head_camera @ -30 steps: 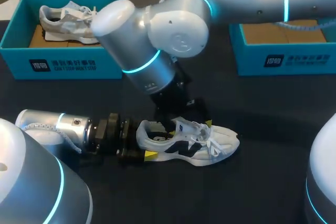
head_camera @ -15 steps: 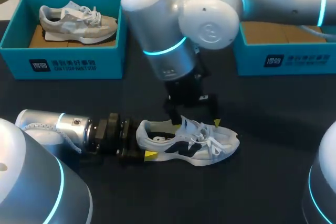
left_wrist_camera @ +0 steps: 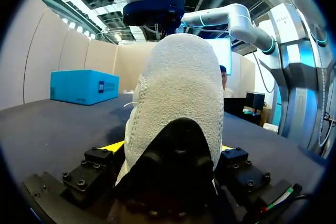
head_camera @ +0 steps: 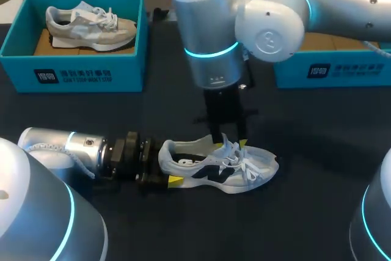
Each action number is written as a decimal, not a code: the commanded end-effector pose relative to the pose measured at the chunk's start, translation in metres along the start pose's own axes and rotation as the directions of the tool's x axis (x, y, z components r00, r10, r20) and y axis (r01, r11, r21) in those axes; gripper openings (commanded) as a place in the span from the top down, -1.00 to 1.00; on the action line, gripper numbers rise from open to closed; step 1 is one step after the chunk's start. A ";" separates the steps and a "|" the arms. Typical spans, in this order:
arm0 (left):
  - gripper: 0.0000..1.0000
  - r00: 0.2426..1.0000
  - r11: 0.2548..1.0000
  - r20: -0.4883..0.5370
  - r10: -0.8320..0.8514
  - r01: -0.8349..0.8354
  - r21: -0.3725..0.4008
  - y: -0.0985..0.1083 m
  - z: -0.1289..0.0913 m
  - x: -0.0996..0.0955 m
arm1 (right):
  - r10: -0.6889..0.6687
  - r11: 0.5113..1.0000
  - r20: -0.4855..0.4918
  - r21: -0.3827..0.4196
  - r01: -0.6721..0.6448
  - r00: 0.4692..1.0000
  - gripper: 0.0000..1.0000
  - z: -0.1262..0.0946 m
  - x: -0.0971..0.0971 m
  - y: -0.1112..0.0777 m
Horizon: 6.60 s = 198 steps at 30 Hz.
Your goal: Take the shoe out of the shoebox, open the shoe tongue, remove and reinsert the insole, then place the shoe into the shoebox
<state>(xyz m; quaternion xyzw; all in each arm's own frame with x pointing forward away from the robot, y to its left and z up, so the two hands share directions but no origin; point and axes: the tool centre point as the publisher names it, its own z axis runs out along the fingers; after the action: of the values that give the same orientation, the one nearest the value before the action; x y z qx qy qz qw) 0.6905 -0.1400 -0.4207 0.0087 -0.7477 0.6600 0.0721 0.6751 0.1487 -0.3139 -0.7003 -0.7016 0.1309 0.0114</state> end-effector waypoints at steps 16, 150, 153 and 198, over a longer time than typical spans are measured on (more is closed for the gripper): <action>1.00 1.000 1.000 0.005 0.000 0.000 0.000 0.000 0.001 0.001 | -0.227 0.972 -0.322 -0.135 0.192 0.919 1.00 0.006 -0.058 0.000; 1.00 1.000 1.000 0.005 0.000 0.000 0.000 0.000 0.001 0.001 | -0.973 -0.044 0.229 -0.093 0.995 -0.021 1.00 0.005 0.085 0.016; 1.00 1.000 1.000 0.005 0.000 0.000 0.000 0.000 0.001 0.001 | -0.971 -0.047 0.237 -0.092 0.995 -0.024 1.00 0.014 0.082 0.022; 1.00 1.000 1.000 0.005 0.000 0.000 0.000 0.000 0.001 0.001 | -0.966 0.057 0.242 -0.141 0.988 0.090 0.73 0.070 0.026 0.052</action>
<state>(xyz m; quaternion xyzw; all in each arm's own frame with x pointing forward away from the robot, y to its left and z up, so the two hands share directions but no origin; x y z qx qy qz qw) 0.6902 -0.1407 -0.4205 0.0094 -0.7481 0.6597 0.0715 0.7103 0.1658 -0.3928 -0.0331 -0.9986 0.0277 -0.0291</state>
